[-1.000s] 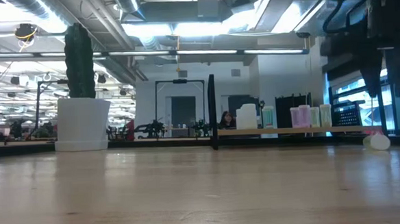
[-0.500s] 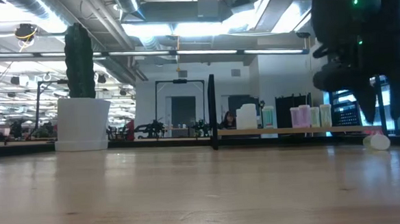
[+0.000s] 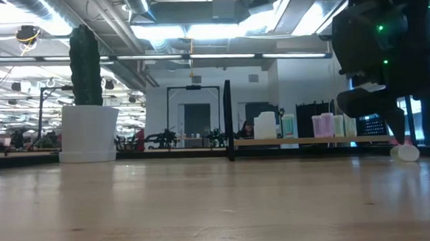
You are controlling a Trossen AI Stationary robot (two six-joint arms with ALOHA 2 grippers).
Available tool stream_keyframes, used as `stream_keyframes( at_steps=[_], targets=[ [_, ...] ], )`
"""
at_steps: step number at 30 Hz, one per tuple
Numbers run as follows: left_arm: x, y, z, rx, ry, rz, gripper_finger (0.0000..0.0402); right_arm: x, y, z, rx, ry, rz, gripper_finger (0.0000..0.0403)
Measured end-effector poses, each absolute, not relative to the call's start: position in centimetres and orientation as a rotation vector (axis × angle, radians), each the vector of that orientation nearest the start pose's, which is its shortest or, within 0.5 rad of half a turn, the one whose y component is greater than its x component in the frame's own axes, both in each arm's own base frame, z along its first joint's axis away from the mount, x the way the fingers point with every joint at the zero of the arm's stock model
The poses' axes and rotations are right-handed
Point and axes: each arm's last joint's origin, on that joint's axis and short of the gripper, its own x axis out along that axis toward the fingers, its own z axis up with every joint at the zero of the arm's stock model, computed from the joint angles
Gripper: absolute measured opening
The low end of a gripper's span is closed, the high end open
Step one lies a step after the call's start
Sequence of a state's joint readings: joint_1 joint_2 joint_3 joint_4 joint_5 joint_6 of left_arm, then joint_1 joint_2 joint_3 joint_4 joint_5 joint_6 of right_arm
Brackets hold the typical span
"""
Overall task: Pick and place medicine bottles onto shelf by color
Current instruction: Put the yellow pill bottle on the shelf aligned with the other yellow pill bottles
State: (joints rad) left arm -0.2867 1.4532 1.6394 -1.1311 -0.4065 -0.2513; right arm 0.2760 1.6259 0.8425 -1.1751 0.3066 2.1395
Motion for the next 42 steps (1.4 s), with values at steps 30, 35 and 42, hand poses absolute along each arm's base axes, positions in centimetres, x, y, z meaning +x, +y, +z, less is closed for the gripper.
stream_keyframes(
  at_steps=[30, 35, 42],
  targets=[
    [26.6, -6.6, 39.4, 0.087, 0.864, 0.220, 0.0202, 20.2, 4.7, 12.7, 0.913, 0.862, -1.694, 0.0287],
    [26.6, -6.7, 39.4, 0.087, 0.865, 0.220, 0.0202, 20.1, 4.5, 12.8, 0.871, 0.827, -1.690, 0.0287],
    [26.6, -6.6, 39.4, 0.087, 0.864, 0.220, 0.0202, 20.0, 4.5, 12.8, 0.850, 0.822, -1.696, 0.0287]
  ],
)
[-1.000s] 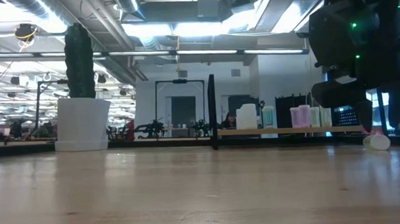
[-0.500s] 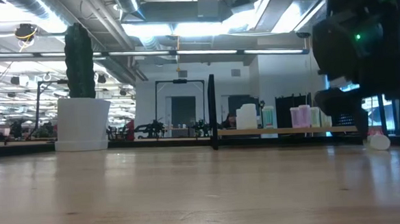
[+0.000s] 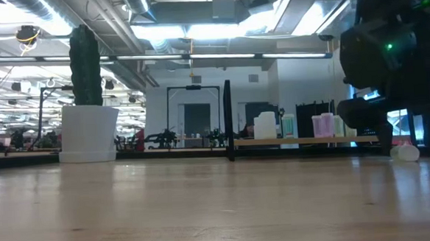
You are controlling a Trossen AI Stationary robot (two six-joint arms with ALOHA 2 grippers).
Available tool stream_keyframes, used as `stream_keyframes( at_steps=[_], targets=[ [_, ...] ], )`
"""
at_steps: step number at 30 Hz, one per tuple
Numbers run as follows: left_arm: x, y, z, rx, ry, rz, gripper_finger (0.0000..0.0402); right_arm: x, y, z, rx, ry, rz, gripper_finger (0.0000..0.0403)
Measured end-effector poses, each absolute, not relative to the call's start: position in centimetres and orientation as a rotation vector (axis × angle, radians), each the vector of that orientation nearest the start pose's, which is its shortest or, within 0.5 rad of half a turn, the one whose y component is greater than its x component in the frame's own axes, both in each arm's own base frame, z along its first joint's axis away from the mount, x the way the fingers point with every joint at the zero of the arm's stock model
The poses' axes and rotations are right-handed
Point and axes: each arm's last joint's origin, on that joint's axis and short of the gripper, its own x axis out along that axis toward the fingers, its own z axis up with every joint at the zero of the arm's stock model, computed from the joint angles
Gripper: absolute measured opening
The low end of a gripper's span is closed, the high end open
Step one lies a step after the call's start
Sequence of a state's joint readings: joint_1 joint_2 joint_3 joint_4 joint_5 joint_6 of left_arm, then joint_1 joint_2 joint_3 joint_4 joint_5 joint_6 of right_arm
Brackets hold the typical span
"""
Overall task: Pick and place medicine bottles onto shelf by color
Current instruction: Put the yellow pill bottle on the shelf aligned with the other yellow pill bottles
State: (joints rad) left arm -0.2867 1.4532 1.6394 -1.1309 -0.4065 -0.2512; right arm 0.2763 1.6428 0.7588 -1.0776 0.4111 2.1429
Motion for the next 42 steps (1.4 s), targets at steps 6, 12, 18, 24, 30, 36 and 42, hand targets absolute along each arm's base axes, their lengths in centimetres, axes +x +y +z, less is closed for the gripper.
stream_keyframes(
  at_steps=[6, 12, 18, 24, 30, 36, 42],
  targets=[
    [26.6, -6.6, 39.4, 0.087, 0.865, 0.220, 0.0202, 19.5, 4.3, 11.6, 0.899, 0.791, -1.681, 0.0284],
    [26.6, -6.6, 39.4, 0.087, 0.864, 0.220, 0.0202, 19.5, 4.3, 11.3, 0.913, 0.755, -1.670, 0.0246],
    [26.6, -6.6, 39.4, 0.087, 0.864, 0.220, 0.0202, 19.6, 4.3, 11.3, 0.921, 0.743, -1.660, 0.0187],
    [26.6, -6.6, 39.4, 0.087, 0.865, 0.220, 0.0202, 19.7, 4.3, 11.3, 0.926, 0.740, -1.657, 0.0125],
    [26.6, -6.6, 39.4, 0.087, 0.865, 0.220, 0.0202, 19.7, 4.3, 11.3, 0.930, 0.740, -1.655, 0.0082],
    [26.6, -6.6, 39.4, 0.087, 0.865, 0.220, 0.0202, 20.1, 4.5, 11.8, 0.955, 0.749, -1.649, 0.0056],
    [26.6, -6.6, 39.4, 0.087, 0.864, 0.220, 0.0202, 21.4, 4.8, 13.0, 0.976, 0.708, -1.618, 0.0052]
  ],
)
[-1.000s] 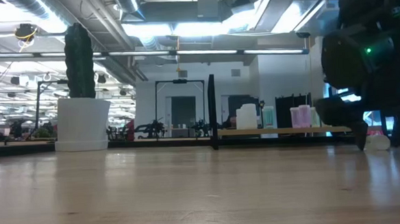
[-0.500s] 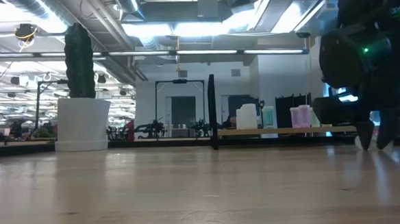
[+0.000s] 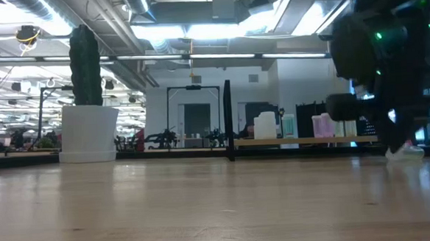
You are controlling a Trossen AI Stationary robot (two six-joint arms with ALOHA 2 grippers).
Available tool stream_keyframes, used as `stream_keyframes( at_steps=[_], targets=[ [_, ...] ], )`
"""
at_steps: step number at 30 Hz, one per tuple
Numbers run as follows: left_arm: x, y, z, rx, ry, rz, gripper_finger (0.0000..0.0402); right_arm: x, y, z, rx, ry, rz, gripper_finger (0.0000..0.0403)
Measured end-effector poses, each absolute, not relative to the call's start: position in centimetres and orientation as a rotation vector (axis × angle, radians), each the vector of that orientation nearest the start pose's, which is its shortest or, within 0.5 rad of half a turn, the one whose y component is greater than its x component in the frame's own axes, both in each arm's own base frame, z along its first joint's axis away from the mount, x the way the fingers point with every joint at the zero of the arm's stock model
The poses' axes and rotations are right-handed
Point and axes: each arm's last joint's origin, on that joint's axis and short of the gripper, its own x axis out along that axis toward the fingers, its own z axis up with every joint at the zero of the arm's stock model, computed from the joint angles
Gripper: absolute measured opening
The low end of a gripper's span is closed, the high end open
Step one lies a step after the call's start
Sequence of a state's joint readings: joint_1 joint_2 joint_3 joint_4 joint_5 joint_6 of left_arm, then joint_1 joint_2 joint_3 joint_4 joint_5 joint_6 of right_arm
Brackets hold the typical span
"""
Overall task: Pick and place medicine bottles onto shelf by color
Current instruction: Put the yellow pill bottle on the shelf aligned with the other yellow pill bottles
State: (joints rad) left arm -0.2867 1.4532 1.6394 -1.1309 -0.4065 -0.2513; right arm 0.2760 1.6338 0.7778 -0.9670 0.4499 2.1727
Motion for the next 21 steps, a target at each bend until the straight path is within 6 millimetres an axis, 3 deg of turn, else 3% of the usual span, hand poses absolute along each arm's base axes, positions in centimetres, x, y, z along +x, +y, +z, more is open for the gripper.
stream_keyframes(
  at_steps=[12, 16, 21],
  targets=[
    [26.6, -6.7, 39.4, 0.086, 0.863, 0.220, 0.0202, 23.2, 5.3, 22.0, 0.889, 0.686, -1.664, 0.0052],
    [26.6, -6.7, 39.4, 0.086, 0.863, 0.220, 0.0202, 23.5, 5.1, 22.9, 0.898, 0.675, -1.676, 0.0072],
    [26.6, -6.7, 39.4, 0.086, 0.863, 0.220, 0.0202, 23.6, 4.8, 22.7, 1.022, 0.637, -1.766, 0.0143]
  ],
)
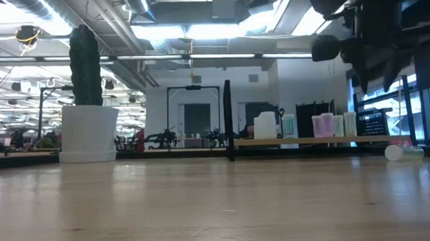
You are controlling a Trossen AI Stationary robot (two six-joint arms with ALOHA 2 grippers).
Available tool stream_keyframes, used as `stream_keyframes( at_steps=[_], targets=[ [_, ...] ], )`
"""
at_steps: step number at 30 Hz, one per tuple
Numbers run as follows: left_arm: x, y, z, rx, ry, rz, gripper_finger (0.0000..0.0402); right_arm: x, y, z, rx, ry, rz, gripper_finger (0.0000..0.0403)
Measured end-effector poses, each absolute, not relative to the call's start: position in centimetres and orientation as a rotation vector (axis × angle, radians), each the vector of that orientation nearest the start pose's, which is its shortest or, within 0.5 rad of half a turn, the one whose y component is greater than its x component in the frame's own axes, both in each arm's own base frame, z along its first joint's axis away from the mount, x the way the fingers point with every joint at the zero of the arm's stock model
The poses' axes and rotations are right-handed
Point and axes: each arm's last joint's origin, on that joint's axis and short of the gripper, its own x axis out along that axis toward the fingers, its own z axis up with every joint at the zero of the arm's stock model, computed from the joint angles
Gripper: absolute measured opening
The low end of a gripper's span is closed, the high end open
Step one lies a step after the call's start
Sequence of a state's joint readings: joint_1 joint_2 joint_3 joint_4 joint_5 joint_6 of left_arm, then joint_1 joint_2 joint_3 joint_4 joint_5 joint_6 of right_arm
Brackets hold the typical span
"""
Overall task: Pick and place medicine bottles onto shelf by color
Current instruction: Put the yellow pill bottle on the shelf aligned with the other yellow pill bottles
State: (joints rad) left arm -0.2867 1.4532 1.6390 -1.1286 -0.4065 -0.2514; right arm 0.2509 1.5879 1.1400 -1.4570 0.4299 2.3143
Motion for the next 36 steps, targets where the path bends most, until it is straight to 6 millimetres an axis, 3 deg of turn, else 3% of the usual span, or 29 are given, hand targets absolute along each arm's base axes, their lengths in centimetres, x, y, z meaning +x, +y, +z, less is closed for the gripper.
stream_keyframes(
  at_steps=[7, 12, 18, 36],
  targets=[
    [26.6, -6.7, 39.4, 0.086, 0.862, 0.220, 0.0202, 23.6, 4.1, 22.6, 1.267, 0.435, -1.969, 0.0267],
    [26.6, -6.7, 39.4, 0.086, 0.863, 0.220, 0.0202, 23.6, 3.4, 22.6, 1.438, 0.293, -2.138, 0.0311],
    [26.6, -6.7, 39.4, 0.086, 0.862, 0.220, 0.0202, 23.2, 1.7, 22.2, 1.408, 0.248, -2.228, 0.0318],
    [26.6, -6.7, 39.4, 0.086, 0.862, 0.220, 0.0202, 21.6, 0.6, 14.9, 1.549, 0.167, -2.156, 0.0319]
  ],
)
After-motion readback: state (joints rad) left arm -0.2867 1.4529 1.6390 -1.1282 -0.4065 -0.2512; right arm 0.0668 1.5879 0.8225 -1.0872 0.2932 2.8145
